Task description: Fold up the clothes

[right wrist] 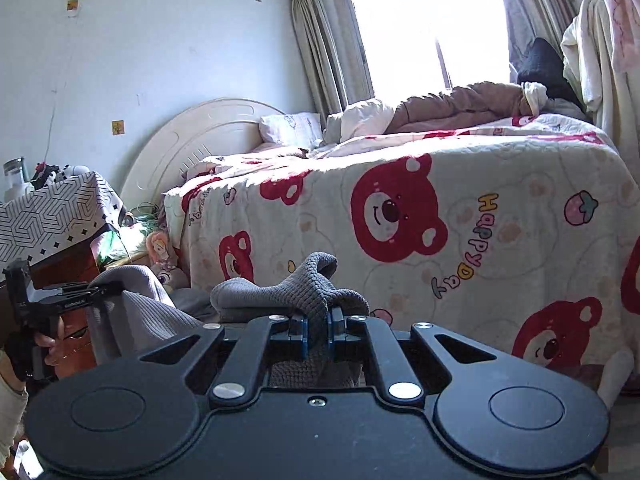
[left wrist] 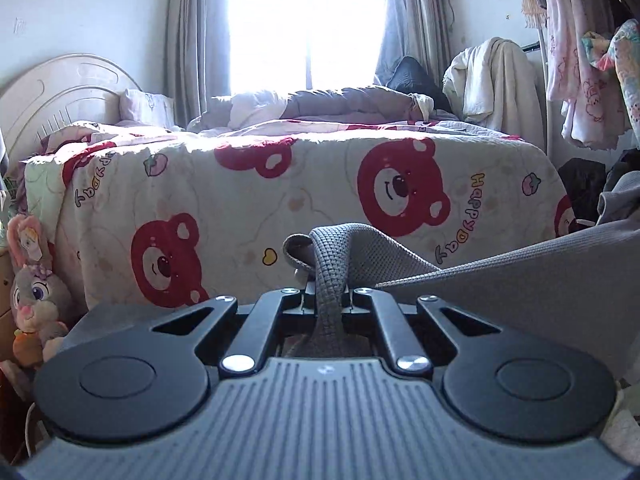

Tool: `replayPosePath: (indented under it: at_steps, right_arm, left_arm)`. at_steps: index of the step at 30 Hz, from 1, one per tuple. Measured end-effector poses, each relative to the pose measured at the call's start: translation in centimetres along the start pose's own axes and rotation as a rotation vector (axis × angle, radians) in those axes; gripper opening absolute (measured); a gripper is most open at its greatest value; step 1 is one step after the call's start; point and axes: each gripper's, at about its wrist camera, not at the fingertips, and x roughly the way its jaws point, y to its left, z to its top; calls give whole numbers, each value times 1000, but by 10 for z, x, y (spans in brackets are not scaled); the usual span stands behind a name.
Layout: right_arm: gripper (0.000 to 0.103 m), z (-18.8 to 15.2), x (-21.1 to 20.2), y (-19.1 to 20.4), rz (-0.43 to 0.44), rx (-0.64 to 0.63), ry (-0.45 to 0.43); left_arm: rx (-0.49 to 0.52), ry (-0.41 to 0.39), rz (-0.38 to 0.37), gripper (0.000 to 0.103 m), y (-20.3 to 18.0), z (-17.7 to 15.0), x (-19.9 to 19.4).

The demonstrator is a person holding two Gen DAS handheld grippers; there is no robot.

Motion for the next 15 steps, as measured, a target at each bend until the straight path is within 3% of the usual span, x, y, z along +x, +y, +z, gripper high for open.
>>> replayPosePath:
  at_steps: [4,6,8,9,10,11,12,13,15]
  right_arm:
    - [9,0,100,-52,-129,61,103]
    - [9,-2,157,-78,-211,76,95]
    - [21,-11,212,-101,-235,114,87]
    - [37,-21,240,-109,-258,108,116]
    - [52,-35,262,-115,-320,101,139]
    - [53,-52,278,-118,-389,101,161]
    - [53,-72,289,-122,-420,120,197]
    - [53,-95,297,-126,-406,154,243]
    - [52,-145,301,-127,-329,197,335]
  left_arm:
    - [-34,105,39,5,12,-28,102]
    - [-69,135,81,6,19,-45,158]
    - [-103,173,164,10,24,-64,213]
    - [-99,217,205,30,24,-78,239]
    - [-99,262,251,44,23,-96,261]
    - [-110,315,281,46,21,-115,280]
    - [-148,386,258,46,17,-138,291]
    - [-199,455,188,46,12,-162,299]
    - [-247,565,45,46,-11,-212,302]
